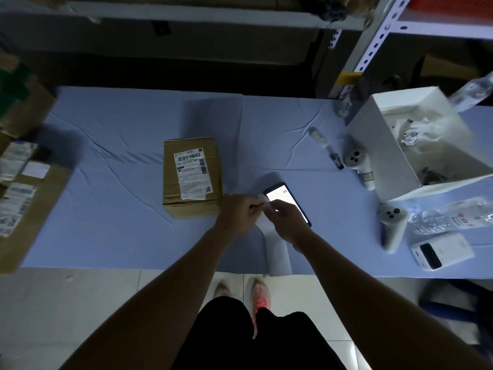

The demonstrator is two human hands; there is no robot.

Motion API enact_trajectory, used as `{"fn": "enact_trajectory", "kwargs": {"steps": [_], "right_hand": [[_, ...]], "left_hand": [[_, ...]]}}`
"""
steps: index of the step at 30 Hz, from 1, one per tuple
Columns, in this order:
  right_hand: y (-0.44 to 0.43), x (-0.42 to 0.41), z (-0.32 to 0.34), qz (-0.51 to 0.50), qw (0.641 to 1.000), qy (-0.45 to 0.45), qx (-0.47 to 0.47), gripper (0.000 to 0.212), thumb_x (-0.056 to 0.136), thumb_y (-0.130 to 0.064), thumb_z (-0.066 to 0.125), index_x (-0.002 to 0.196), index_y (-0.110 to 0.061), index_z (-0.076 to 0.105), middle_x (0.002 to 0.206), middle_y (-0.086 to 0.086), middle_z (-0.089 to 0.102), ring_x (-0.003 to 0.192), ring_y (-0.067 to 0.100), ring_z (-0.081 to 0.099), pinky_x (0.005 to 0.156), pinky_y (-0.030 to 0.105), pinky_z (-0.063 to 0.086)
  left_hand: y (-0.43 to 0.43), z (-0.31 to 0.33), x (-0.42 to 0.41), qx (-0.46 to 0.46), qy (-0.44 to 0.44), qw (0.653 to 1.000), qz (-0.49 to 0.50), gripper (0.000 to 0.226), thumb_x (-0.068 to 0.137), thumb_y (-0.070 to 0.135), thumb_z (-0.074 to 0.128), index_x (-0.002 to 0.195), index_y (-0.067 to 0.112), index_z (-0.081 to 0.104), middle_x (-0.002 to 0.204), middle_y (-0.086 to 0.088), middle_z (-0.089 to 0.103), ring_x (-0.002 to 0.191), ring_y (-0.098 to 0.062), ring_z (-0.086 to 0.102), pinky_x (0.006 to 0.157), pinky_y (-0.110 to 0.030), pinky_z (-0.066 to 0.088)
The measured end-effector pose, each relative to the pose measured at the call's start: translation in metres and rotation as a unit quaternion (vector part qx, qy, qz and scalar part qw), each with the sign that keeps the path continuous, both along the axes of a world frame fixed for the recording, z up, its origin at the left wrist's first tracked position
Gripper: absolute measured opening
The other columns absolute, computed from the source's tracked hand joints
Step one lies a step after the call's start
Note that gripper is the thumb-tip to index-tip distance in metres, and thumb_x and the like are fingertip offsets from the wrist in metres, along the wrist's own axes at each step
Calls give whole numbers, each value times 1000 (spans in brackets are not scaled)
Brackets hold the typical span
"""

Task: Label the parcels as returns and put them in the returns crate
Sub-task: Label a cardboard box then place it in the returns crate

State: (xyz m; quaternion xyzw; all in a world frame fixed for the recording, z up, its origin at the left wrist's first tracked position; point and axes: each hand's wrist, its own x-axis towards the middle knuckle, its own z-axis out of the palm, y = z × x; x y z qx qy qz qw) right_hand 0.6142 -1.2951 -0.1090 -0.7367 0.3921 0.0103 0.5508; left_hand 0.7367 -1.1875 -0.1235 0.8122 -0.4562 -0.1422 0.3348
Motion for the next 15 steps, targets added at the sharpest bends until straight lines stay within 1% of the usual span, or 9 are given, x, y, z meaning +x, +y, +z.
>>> {"fn": "enact_trajectory", "kwargs": {"steps": [3,5,8,10,12,15], "right_hand": [[-2,1,0,16,1000,3,-11,21,101,-31,54,101,-15,69,84,-16,63,78,-3,56,71,18,41],[-3,2,0,24,1000,4,-19,20,101,-30,54,97,-16,68,82,-16,62,77,-3,56,71,19,40],[-5,2,-1,34,999,10,-24,17,101,-30,54,94,-19,66,78,-20,58,72,-5,52,71,18,38],[-7,1,-2,40,999,14,-25,17,101,-31,55,95,-20,67,79,-19,59,71,-4,52,73,20,38],[-8,1,-2,40,999,16,-26,19,100,-32,55,98,-19,68,84,-15,63,73,-3,54,74,20,39],[-8,1,-3,40,999,23,-20,27,100,-38,55,107,-16,70,98,-6,70,87,6,62,79,21,42]], "left_hand": [[0,-1,3,0,15,1000,6,27,88,36,66,89,13,80,66,-3,71,57,-16,62,58,-24,42],[-1,-1,4,2,26,1000,17,32,87,40,65,86,12,80,63,-2,70,54,-12,57,55,-23,41],[-1,1,3,-7,24,999,26,26,87,33,70,80,9,78,55,-3,61,46,-4,40,51,-15,26],[0,0,5,-11,20,999,25,26,88,32,69,77,9,77,51,4,52,44,-4,37,51,-15,23],[0,-1,5,-10,13,1000,23,27,87,30,67,72,10,75,51,10,44,45,-5,38,51,-17,24],[-4,2,5,-6,0,999,32,31,87,26,65,60,11,65,49,8,42,44,-9,38,53,-20,25]]}}
